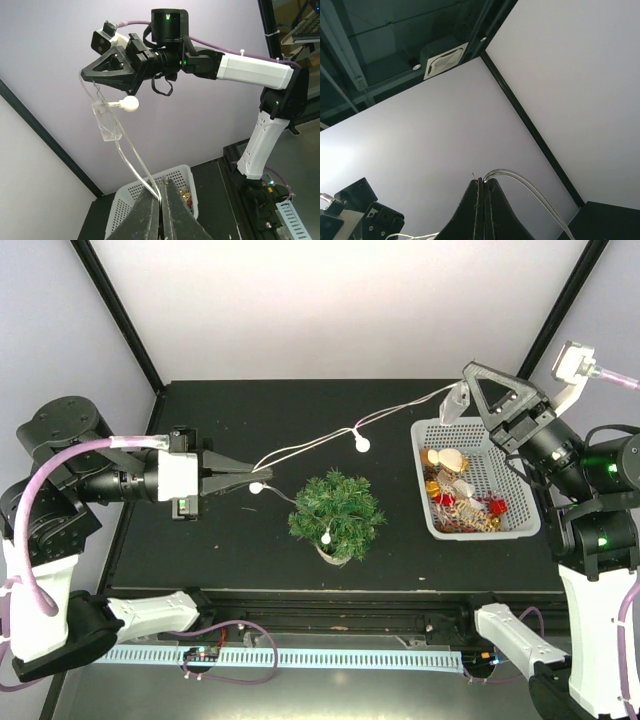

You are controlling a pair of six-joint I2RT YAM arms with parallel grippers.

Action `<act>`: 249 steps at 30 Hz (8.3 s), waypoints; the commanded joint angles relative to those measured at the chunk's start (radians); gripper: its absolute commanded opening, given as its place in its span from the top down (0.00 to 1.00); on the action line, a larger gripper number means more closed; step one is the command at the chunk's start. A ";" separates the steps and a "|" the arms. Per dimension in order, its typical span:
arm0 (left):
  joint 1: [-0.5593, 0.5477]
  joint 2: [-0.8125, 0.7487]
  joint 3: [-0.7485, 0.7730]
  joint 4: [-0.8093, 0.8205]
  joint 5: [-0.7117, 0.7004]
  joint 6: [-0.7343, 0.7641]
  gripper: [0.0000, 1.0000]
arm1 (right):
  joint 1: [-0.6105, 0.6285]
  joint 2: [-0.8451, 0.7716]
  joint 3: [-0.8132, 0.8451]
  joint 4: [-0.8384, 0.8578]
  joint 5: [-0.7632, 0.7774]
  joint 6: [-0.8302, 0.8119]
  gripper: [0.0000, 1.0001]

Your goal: Decorate the small christmas tree

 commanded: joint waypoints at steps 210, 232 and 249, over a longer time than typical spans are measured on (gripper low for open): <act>0.394 -0.028 -1.029 0.535 -0.201 -0.206 0.98 | 0.644 -0.035 -0.682 -0.398 0.993 -0.330 0.99; 0.394 -0.093 -1.045 0.498 -0.196 -0.199 0.98 | 0.977 -0.015 -0.665 -0.628 1.183 -0.101 0.99; 0.394 -0.148 -1.065 0.457 -0.194 -0.192 0.98 | 1.068 0.016 -0.689 -0.679 1.226 0.002 0.83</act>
